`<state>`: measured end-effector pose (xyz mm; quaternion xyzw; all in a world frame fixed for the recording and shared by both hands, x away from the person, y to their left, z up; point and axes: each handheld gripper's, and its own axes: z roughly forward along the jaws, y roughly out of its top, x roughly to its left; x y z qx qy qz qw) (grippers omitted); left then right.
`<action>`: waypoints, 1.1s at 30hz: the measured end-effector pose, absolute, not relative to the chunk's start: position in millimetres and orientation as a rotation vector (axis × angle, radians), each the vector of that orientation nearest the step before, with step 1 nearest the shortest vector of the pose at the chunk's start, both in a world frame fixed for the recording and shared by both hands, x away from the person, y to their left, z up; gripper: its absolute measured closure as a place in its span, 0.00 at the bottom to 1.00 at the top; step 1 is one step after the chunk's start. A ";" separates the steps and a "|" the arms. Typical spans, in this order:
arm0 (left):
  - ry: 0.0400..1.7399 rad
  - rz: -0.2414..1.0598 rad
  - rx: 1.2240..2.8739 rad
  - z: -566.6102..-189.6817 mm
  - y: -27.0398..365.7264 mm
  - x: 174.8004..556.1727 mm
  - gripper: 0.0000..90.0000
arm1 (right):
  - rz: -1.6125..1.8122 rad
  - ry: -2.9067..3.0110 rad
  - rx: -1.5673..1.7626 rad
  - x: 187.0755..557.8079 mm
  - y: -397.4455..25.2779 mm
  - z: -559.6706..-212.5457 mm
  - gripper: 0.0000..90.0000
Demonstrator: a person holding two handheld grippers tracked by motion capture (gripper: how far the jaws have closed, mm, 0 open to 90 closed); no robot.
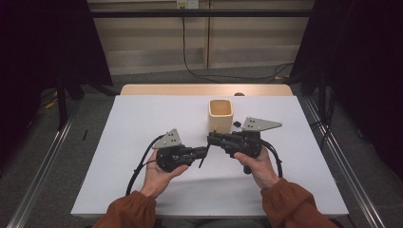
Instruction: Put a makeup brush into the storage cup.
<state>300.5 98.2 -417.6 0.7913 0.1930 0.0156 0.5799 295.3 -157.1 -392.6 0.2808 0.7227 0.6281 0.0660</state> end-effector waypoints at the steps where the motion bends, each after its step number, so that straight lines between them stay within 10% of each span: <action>1: 0.450 0.038 1.850 -417.9 97.3 300.1 0.93 | 1.923 2.189 0.852 295.6 -156.9 -392.8 0.93; 33: 0.478 0.044 1.828 -423.0 96.2 300.2 0.68 | 1.904 2.185 0.799 289.2 -160.8 -385.5 0.94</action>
